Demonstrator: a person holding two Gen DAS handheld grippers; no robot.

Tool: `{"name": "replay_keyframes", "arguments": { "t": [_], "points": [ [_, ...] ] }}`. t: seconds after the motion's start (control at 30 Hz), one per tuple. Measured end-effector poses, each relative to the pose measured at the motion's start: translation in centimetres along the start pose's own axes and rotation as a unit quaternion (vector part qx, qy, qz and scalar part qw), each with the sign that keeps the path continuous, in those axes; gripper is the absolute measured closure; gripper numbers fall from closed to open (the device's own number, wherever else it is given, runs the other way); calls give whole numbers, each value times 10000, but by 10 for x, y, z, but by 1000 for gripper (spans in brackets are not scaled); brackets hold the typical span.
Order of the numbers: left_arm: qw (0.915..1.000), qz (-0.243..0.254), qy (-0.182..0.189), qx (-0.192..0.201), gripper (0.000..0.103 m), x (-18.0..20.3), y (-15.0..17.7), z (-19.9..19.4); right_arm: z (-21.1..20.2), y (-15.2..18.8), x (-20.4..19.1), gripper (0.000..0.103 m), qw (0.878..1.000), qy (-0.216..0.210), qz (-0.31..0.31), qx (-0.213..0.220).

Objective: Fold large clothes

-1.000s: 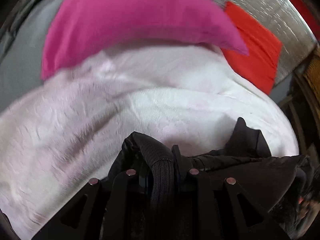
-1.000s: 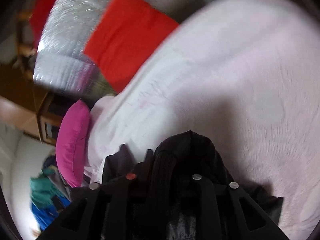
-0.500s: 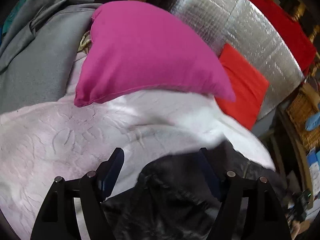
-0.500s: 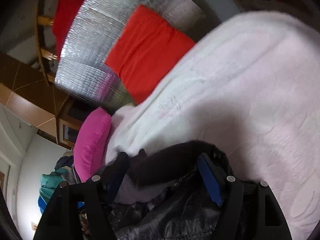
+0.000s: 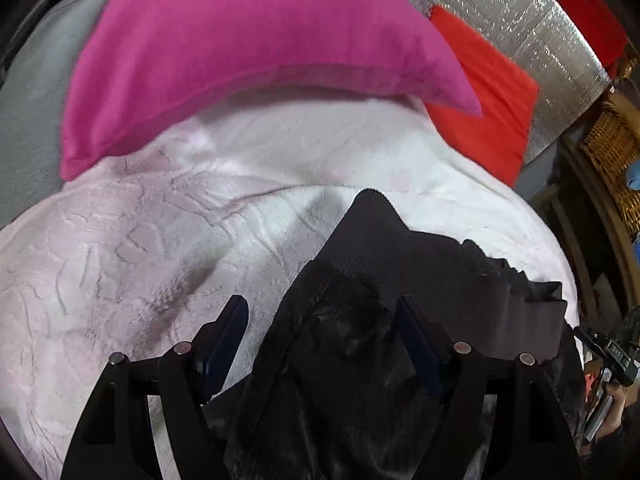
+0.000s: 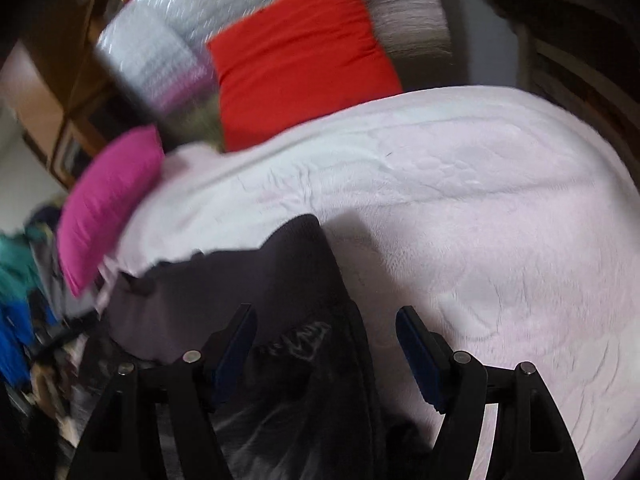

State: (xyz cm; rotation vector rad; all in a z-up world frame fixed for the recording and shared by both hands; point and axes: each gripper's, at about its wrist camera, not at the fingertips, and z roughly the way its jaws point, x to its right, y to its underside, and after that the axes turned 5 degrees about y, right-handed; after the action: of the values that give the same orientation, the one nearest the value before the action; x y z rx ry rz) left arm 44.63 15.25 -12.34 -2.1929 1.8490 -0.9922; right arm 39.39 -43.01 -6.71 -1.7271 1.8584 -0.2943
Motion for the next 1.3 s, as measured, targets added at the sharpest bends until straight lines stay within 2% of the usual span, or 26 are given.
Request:
{"name": "replay_keyframes", "arguments": {
  "t": [0.17,0.23,0.27,0.3,0.33,0.37,0.4,0.47,0.53,0.6,0.7,0.83,0.93,0.97,1.07,1.2,1.3],
  "points": [
    [9997,234,-43,-100,28,7,2,13,22,-7,-13,28,9989,143,-399,-177],
    [9991,394,-131,-108,38,13,2,17,30,-8,-19,30,9985,128,-474,-230],
    [9988,422,-173,-159,45,15,2,21,33,-8,-20,41,9981,129,-526,-279],
    [9987,433,-212,-190,63,15,2,23,39,-8,-23,63,9975,137,-569,-405],
    [9980,463,-355,-259,71,17,1,27,42,-9,-25,71,9970,226,-590,-456],
    [9976,460,-420,-294,84,18,0,29,42,-9,-28,84,9964,305,-643,-454],
    [9975,504,-461,-171,88,20,0,25,35,-9,-33,87,9961,363,-726,-334],
    [9969,617,-469,106,89,25,1,12,13,-13,-36,87,9971,307,-696,-1],
    [9972,514,-510,168,89,19,0,12,0,-21,-25,88,9979,395,-455,237],
    [9980,295,-550,-60,89,10,-1,27,8,-24,-7,88,9981,582,-107,145],
    [9965,424,-715,-67,88,12,3,39,32,-12,-9,89,9958,874,-273,-45],
    [9966,352,-741,-105,85,5,3,46,50,-5,4,89,9948,1013,52,-96],
    [9933,550,-1010,-53,78,15,1,48,47,-4,-1,87,9937,1123,20,-36],
    [9927,618,-1040,-23,73,18,2,46,44,-5,-1,80,9940,1089,36,-13],
    [9927,623,-994,279,61,29,-1,17,26,-5,-6,30,9941,1078,54,78],
    [9860,806,-1130,920,53,46,3,-44,-20,-2,-16,30,9939,987,105,484],
    [9849,974,-889,1119,45,63,22,-75,-59,13,-39,30,9942,764,-12,757]
  ]
}}
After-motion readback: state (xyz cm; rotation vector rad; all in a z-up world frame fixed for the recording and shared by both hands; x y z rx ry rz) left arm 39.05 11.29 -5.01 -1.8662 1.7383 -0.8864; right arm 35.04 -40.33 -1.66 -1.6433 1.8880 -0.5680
